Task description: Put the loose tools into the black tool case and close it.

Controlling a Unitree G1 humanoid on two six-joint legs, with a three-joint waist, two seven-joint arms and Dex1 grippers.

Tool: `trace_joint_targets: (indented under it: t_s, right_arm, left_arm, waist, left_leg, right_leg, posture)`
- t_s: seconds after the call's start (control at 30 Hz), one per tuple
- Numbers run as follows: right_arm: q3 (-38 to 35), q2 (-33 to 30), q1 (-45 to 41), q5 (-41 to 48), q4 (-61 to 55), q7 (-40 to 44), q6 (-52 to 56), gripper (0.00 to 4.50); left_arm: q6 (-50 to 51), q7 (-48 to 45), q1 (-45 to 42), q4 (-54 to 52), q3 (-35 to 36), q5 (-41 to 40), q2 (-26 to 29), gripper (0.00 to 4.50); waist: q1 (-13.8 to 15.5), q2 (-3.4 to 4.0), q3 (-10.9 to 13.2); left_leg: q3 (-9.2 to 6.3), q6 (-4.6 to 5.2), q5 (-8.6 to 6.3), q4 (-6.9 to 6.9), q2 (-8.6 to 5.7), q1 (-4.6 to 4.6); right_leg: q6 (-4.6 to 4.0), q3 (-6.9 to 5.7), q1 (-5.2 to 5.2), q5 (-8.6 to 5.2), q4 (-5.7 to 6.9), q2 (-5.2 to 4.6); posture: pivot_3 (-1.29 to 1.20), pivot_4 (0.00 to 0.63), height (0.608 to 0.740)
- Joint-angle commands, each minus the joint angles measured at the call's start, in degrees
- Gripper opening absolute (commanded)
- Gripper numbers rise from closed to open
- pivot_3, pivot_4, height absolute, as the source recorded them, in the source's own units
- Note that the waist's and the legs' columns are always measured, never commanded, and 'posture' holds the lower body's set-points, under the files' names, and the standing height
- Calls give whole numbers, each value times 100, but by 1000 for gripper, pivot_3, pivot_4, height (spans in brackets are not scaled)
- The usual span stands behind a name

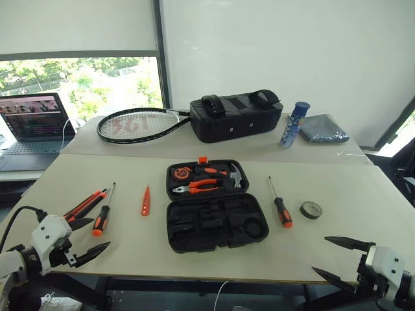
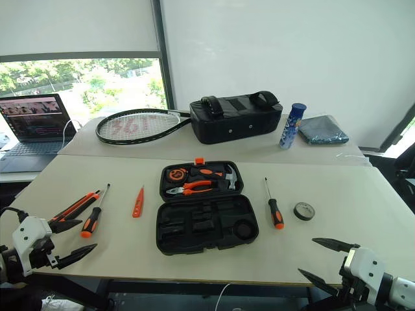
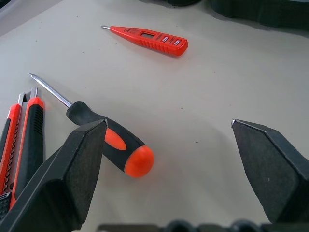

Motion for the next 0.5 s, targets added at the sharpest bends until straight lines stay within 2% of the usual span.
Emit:
trace_joint_targets:
  t_s: [0.03, 0.5]
  right_arm:
    - [-36, -73, -58, 28, -136, -44, 29, 4477]
    - [4, -19, -56, 20, -213, -72, -17, 4477]
  left_arm:
    - [-48, 32, -44, -174, 92, -47, 38, 4426]
    - [125, 63, -189, -242, 24, -146, -25, 4426]
  waist:
    - [0, 0, 0]
    - [1, 0, 0]
  left_leg:
    - [0, 0, 0, 0, 0, 0]
    - [0, 0, 0, 0, -1, 0]
  right_leg:
    - [0, 0, 0, 0, 0, 0]
    - [1, 0, 1, 1, 1, 0]
  posture:
    - [0, 150, 740]
    - [0, 150, 740]
